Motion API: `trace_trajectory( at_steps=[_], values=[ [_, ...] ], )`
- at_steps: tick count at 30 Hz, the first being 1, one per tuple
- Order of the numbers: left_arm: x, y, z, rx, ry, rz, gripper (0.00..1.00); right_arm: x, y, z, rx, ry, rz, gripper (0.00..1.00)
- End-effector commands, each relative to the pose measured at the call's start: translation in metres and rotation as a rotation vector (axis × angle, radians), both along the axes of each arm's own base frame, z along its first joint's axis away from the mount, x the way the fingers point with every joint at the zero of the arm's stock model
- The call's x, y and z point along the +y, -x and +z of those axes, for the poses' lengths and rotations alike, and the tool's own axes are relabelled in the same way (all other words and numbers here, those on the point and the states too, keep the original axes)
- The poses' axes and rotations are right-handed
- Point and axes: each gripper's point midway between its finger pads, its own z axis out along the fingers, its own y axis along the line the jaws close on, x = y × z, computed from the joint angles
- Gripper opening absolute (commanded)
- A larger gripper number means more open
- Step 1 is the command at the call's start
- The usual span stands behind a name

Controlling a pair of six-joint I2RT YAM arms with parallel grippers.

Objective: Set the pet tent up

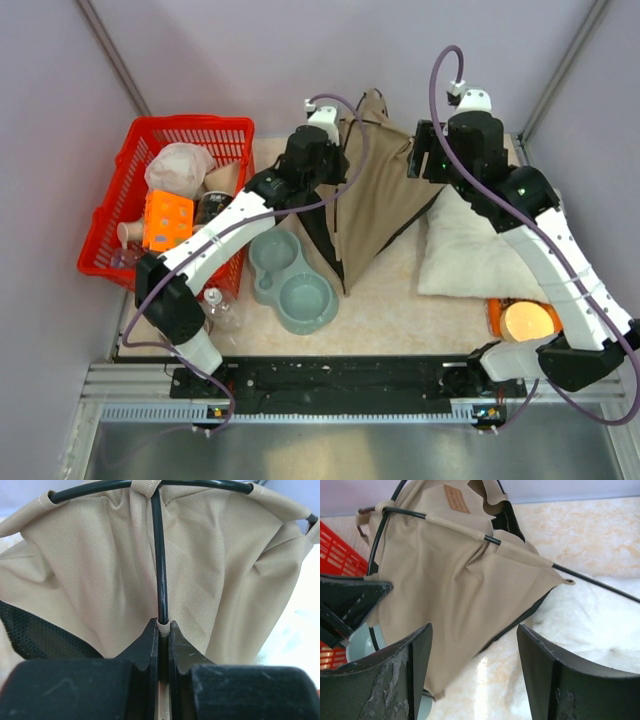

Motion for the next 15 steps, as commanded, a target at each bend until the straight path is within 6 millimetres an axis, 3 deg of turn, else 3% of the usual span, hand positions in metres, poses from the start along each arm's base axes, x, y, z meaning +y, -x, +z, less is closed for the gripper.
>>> trace_trajectory(
  at_steps=[1, 9, 11, 15],
  values=[
    [-0.004, 0.006, 0.074, -0.186, 0.007, -0.105, 0.00, -0.006, 0.020, 0.047, -0.104, -0.008, 0.088, 0.68],
    [0.004, 0.031, 0.126, -0.295, 0.024, -0.286, 0.00, -0.017, 0.056, 0.088, -0.234, 0.053, 0.216, 0.72],
    [0.006, 0.037, 0.135, -0.321, 0.030, -0.333, 0.00, -0.029, 0.060, 0.091, -0.264, 0.096, 0.194, 0.73],
    [0.009, 0.051, 0.150, -0.382, 0.019, -0.404, 0.00, -0.050, 0.064, 0.079, -0.265, 0.187, 0.137, 0.81]
  ],
)
